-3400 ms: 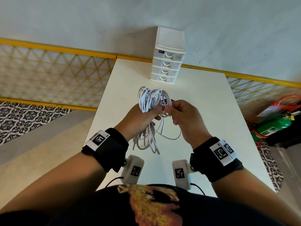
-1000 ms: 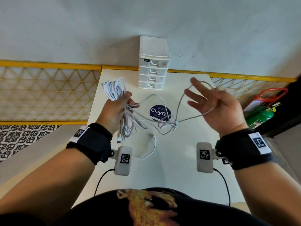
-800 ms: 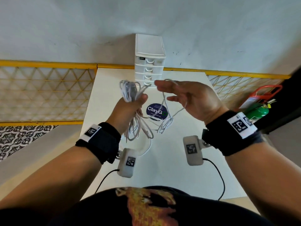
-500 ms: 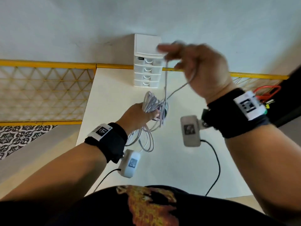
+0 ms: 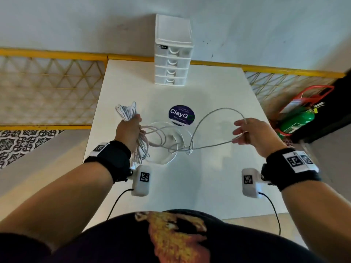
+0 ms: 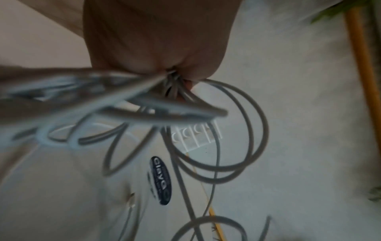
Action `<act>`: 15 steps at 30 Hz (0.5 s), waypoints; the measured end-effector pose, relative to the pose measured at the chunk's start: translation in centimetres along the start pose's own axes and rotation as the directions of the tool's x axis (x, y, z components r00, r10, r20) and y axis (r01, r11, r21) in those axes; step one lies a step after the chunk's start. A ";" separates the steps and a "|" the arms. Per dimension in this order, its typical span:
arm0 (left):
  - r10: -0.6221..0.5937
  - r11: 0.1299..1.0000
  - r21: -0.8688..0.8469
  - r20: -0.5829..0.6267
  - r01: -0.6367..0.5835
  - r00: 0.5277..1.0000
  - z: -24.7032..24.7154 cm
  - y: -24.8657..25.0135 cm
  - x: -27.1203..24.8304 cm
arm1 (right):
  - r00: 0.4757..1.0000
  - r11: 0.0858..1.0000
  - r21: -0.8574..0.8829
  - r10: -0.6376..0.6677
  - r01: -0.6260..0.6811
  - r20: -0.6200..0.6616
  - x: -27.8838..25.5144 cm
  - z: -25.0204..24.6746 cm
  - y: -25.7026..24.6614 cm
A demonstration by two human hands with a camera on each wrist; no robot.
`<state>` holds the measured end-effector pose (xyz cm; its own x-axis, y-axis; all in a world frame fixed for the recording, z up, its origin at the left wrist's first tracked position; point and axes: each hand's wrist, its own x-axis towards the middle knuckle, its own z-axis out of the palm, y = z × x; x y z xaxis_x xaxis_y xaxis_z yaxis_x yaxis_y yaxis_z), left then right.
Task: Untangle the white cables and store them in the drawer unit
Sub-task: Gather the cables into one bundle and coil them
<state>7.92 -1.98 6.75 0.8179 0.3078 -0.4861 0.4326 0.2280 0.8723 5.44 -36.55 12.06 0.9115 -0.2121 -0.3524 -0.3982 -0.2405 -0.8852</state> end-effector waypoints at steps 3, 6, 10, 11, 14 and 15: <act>-0.088 0.995 -0.053 -0.070 0.084 0.994 -0.2 -2.5 0.9 | 0.994 0.981 -0.162 0.094 -0.102 -0.057 0.2 1.2 4.6; -0.103 0.994 -0.042 -0.127 0.098 0.987 -0.6 -4.8 1.6 | 0.997 0.803 -0.592 0.058 -0.072 -0.043 -0.8 3.1 6.7; -0.044 0.998 0.035 -0.167 0.050 0.985 -0.2 -5.9 1.3 | 0.965 0.425 -0.873 -0.206 0.237 0.162 -3.5 6.4 7.5; -0.016 0.998 0.058 -0.173 0.027 0.985 -0.1 -6.1 1.2 | 0.914 0.388 -0.842 -0.308 0.374 0.264 -4.3 7.2 7.6; 0.044 0.991 0.128 -0.168 -0.022 0.985 0.2 -6.2 0.6 | 0.681 0.221 -0.671 -0.467 0.708 0.565 -6.0 9.2 8.2; 0.053 0.990 0.140 -0.175 -0.028 0.983 0.3 -6.0 0.4 | 0.633 0.132 -0.651 -0.438 0.748 0.639 -6.2 9.9 8.5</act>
<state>5.75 -3.47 1.29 0.7604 0.4765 -0.4413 0.4585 0.0872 0.8844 -2.62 -27.86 3.69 0.8170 0.5760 -0.0291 0.5622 -0.8066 -0.1826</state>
